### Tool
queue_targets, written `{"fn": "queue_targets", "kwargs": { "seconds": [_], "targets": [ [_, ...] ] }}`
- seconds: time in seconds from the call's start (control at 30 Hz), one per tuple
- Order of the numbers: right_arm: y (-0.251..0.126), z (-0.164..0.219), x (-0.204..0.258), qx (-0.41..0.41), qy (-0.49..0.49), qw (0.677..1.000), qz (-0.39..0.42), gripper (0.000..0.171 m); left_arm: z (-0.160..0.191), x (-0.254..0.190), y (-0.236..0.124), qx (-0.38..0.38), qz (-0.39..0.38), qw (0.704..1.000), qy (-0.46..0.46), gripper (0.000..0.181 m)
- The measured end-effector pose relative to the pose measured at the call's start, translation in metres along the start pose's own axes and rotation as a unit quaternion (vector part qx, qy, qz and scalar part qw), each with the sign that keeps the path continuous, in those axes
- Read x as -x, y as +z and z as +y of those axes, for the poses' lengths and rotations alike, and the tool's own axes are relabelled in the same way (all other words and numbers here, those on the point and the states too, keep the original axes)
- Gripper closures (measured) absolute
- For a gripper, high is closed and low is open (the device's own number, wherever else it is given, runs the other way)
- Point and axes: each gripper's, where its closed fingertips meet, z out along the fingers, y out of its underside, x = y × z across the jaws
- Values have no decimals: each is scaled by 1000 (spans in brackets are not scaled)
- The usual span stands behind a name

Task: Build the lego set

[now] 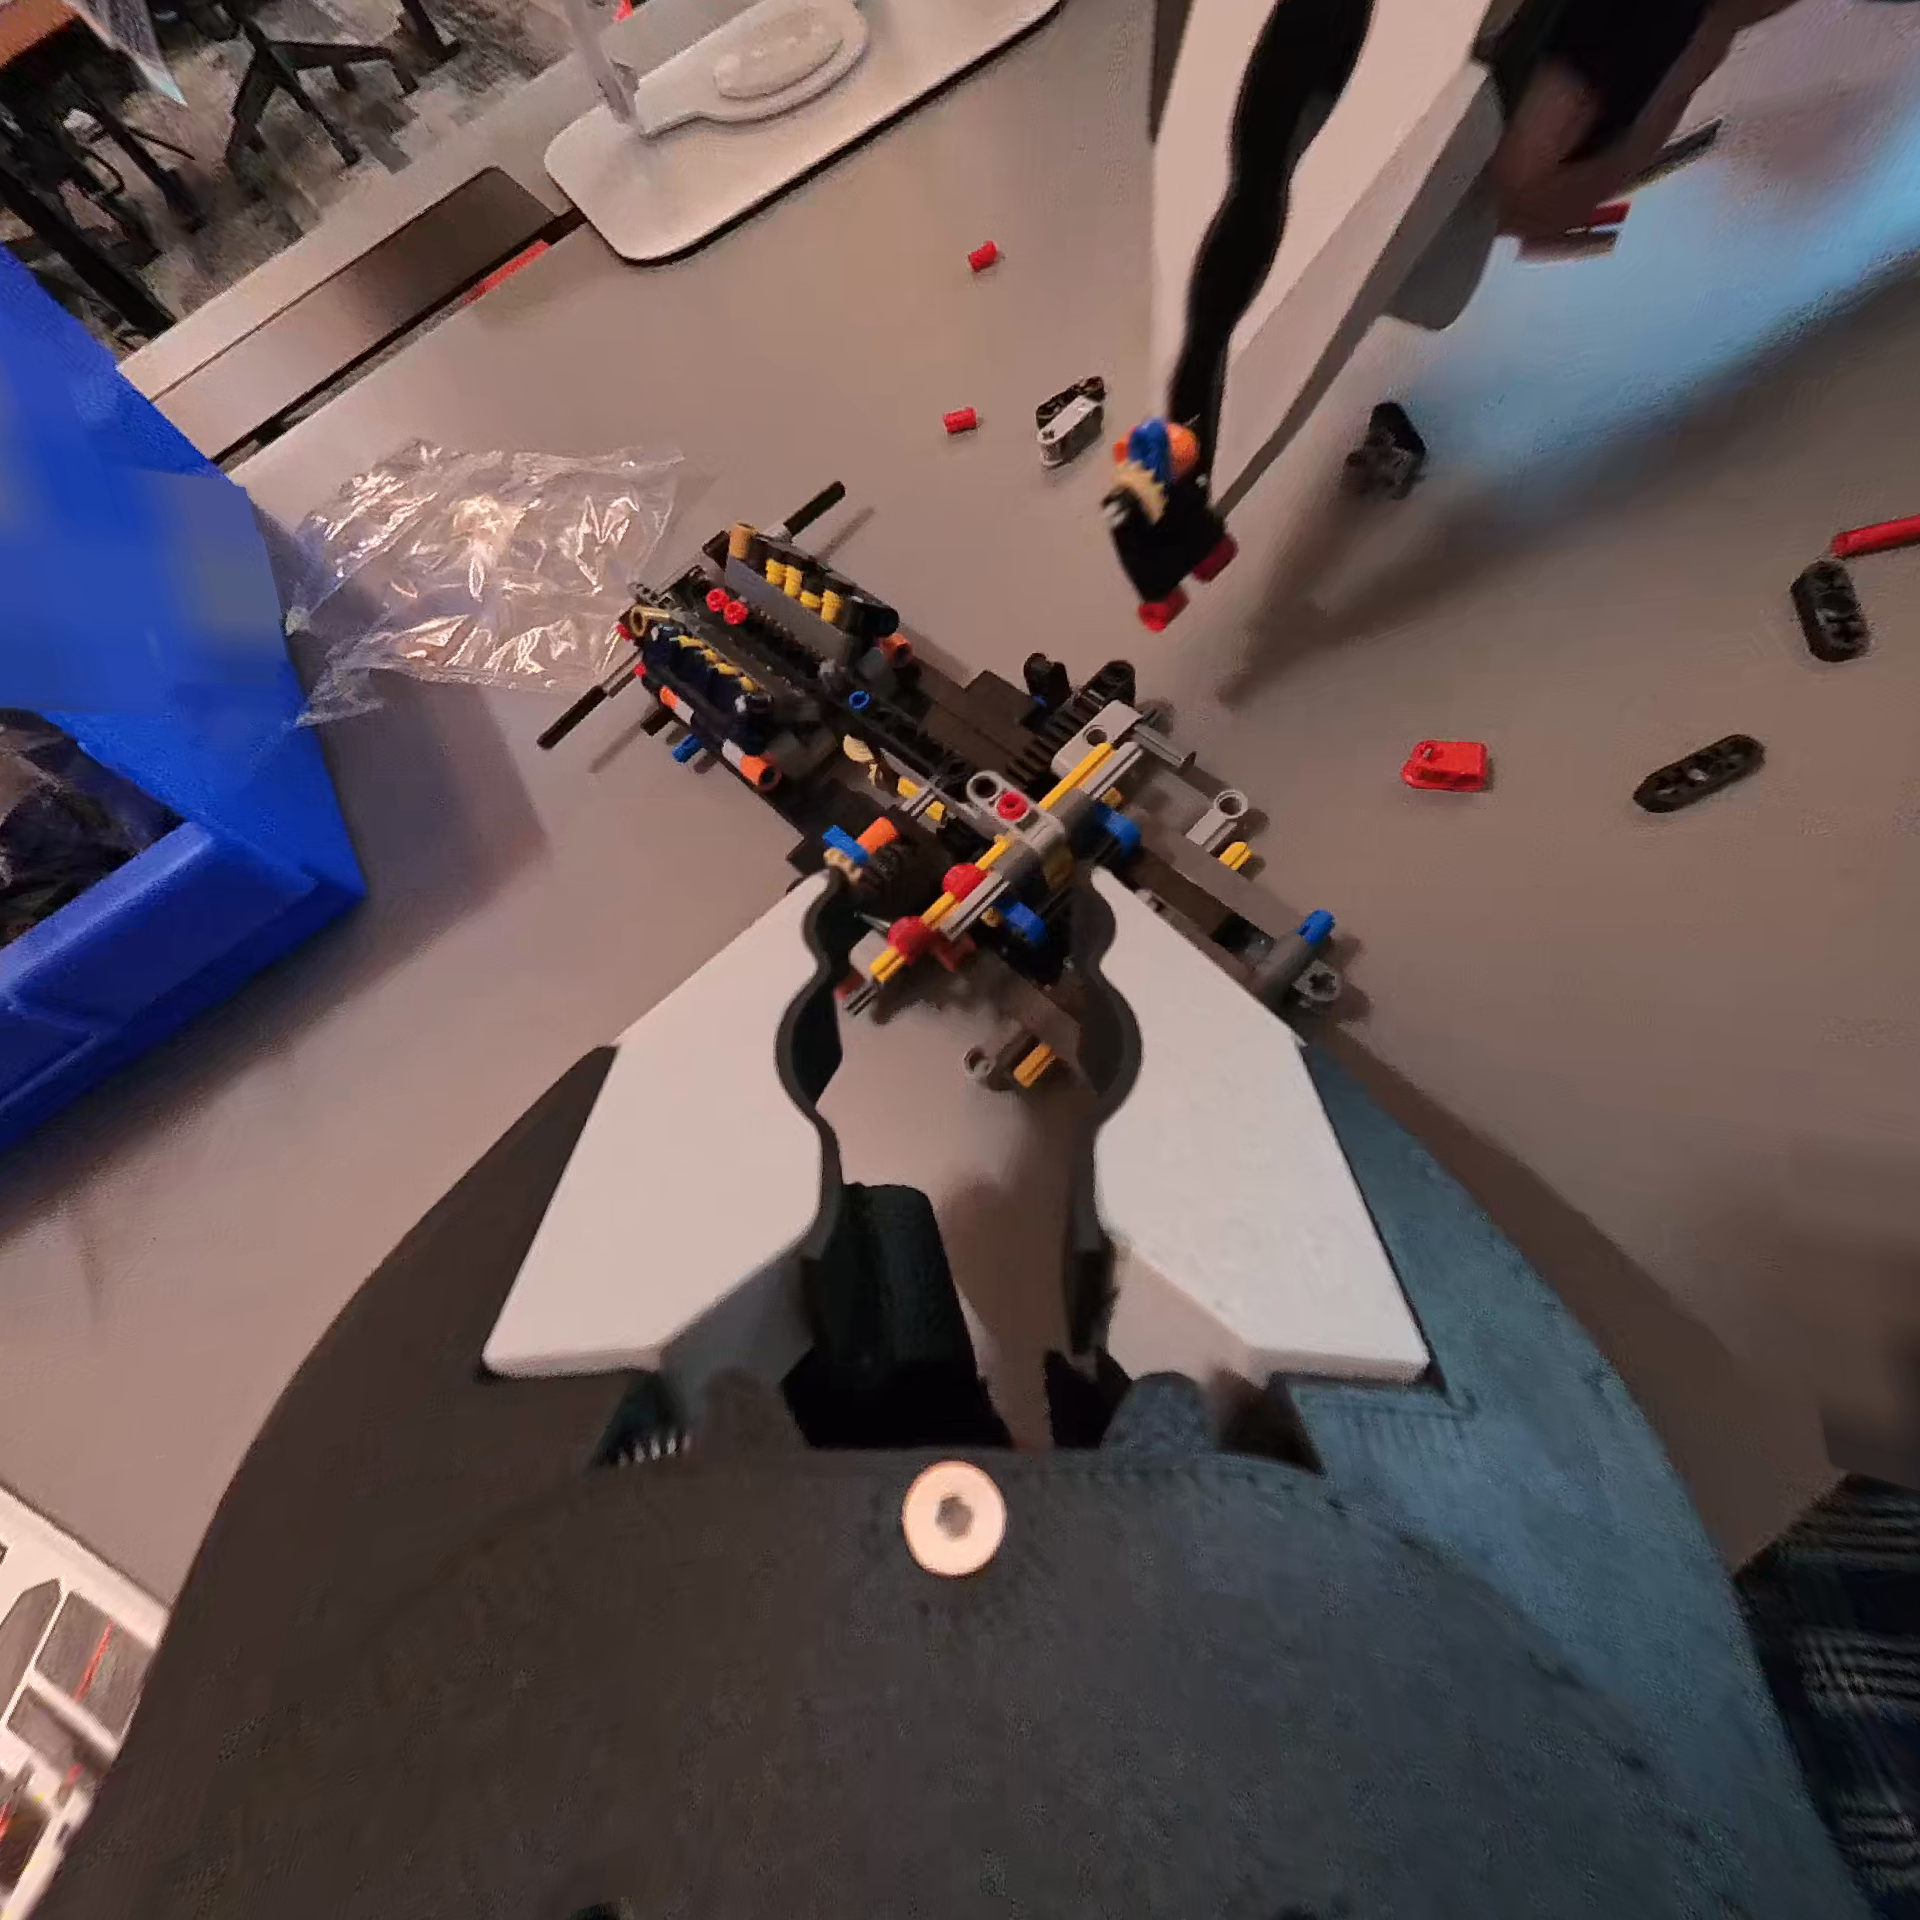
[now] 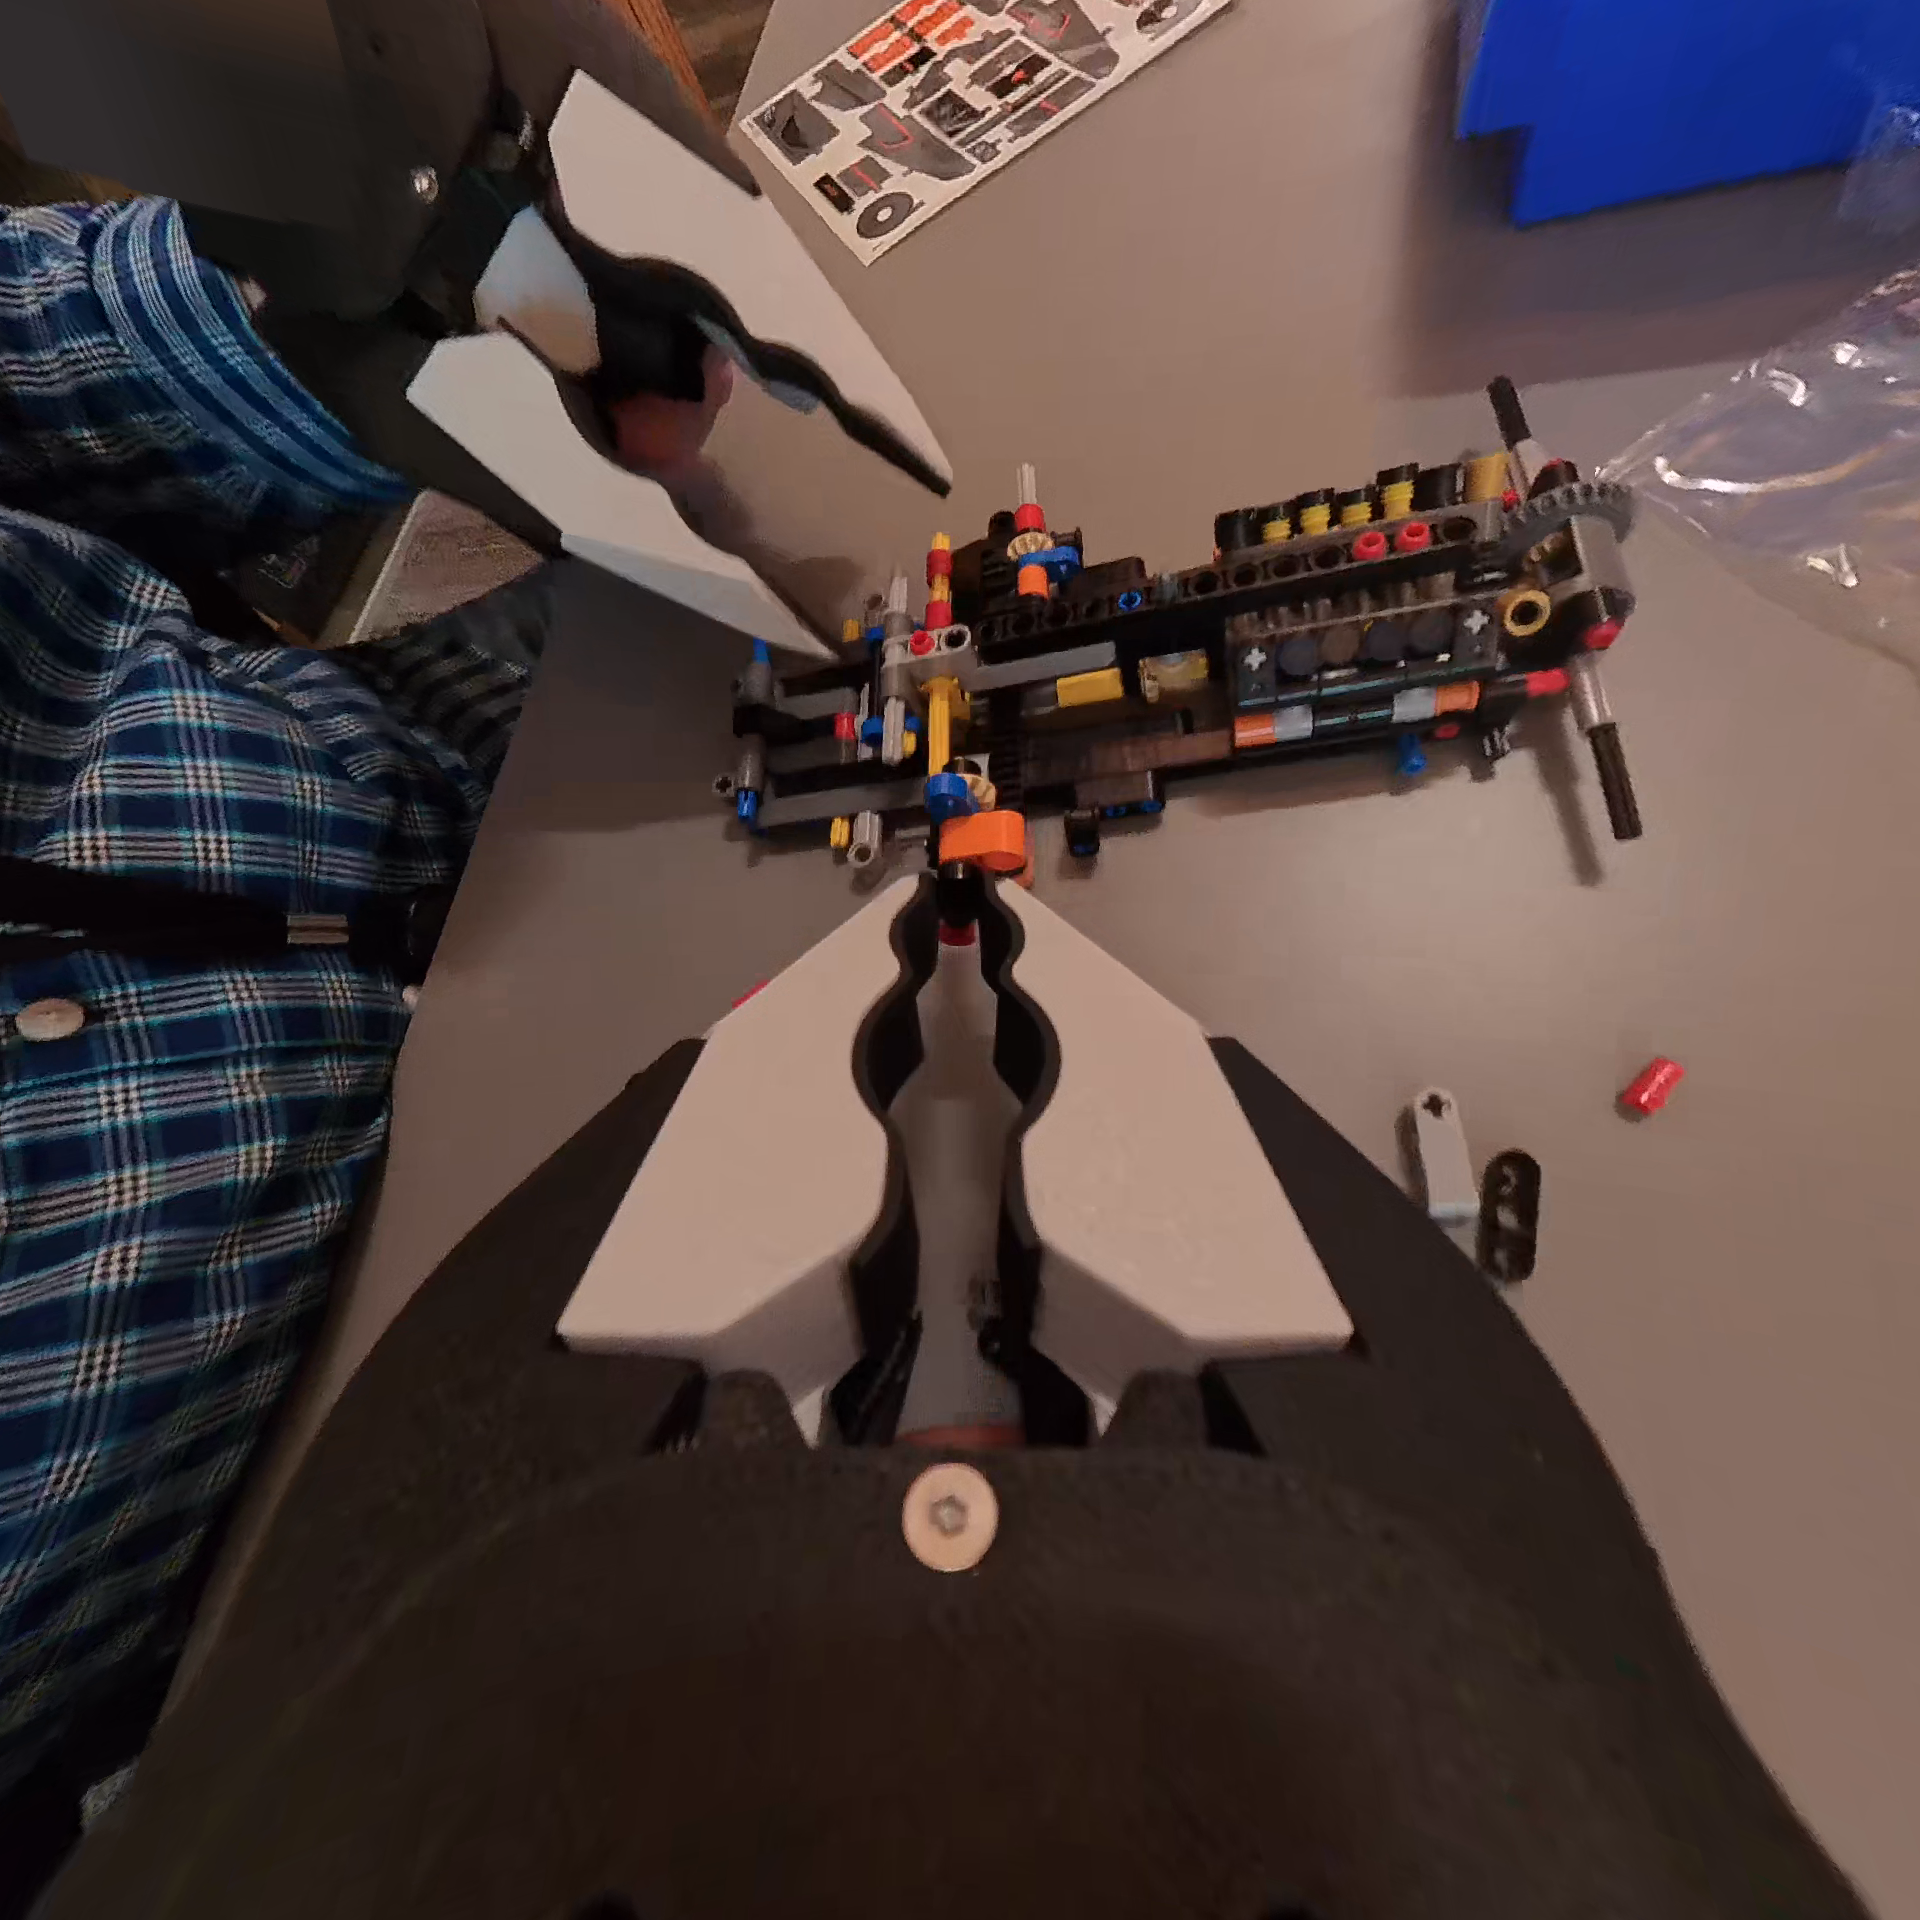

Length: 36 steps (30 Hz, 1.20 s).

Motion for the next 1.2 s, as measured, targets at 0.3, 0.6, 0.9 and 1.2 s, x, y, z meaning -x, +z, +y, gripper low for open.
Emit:
{"fn": "queue_targets", "kwargs": {
  "seconds": [0.3, 0.6, 0.9, 1.2],
  "targets": [
    [-12, 46, 21, 45, 16, 999, -10, 167, 9, 4, -7, 2, -16, 1000, -18, 131],
    [-10, 56, 15, 61, -9, 997, 47, 165, -3, 5, -4, -7, -22, 1000, -9, 127],
    [-13, 56, 6, 30, -30, 995, 86, 162, -38, 15, 8, -30, -27, 999, 27, 127],
    [-17, 51, -5, 12, -32, 993, 117, 160, -60, 22, 25, -39, -24, 997, 54, 127]
  ]
}}
